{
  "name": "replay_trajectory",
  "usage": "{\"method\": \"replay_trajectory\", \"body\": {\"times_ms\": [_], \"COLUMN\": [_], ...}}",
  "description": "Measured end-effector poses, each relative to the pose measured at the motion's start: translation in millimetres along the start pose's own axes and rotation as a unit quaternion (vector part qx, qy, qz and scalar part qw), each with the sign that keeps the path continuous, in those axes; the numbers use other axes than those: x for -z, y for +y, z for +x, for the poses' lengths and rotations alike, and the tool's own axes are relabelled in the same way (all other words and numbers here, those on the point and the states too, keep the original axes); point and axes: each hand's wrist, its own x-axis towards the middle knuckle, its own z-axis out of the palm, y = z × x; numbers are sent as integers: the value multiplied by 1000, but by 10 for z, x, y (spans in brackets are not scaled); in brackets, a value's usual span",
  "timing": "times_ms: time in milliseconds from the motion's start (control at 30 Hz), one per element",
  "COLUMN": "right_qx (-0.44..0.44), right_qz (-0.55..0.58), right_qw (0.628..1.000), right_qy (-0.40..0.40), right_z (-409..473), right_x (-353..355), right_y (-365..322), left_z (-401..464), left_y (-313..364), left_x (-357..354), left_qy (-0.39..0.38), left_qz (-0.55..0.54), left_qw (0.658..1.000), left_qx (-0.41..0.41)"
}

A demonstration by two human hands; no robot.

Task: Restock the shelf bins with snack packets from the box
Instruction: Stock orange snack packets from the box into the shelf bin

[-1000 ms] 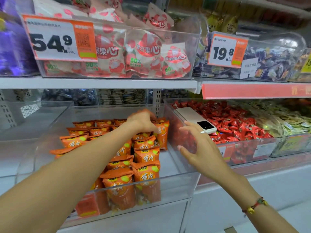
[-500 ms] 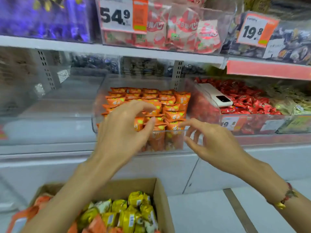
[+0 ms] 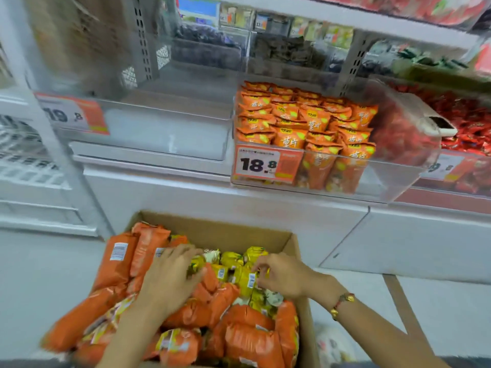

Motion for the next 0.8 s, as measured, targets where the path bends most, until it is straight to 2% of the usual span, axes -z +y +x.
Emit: {"method": "replay_trajectory", "body": {"times_ms": [100, 200, 300, 433, 500, 567, 633, 700, 767, 800], "right_qx": [8, -14, -47, -70, -82, -95, -112, -127, -116, -100], "right_qz": [-11, 53, 107, 68, 82, 166, 321, 472, 550, 570], "right_qw": [993, 986, 981, 986, 989, 981, 939, 866, 820, 809], "right_qy": [-115, -157, -152, -136, -96, -29, 53, 103, 108, 98], "right_z": [87, 116, 159, 230, 246, 223, 156, 85, 18, -6], "right_x": [-435, -638, -746, -828, -756, -594, -360, -140, 32, 95], "right_y": [-116, -140, -114, -14, 34, 71, 36, -87, -246, -328], "left_z": [-63, -105, -120, -64, -53, -36, -5, 23, 5, -9], "left_y": [-87, -85, -103, -70, -30, 55, 174, 310, 467, 510], "left_x": [-160, -307, -386, -340, -300, -222, -135, -85, -84, -106], "left_qy": [-40, -16, -35, -21, -4, 40, 46, -9, -62, -55], "left_qz": [43, 69, 97, 66, 27, -32, -114, -213, -292, -312], "left_qw": [998, 997, 994, 997, 999, 999, 992, 977, 954, 948], "left_qx": [-16, -37, -39, -29, -20, -16, 1, 2, -18, -25]}}
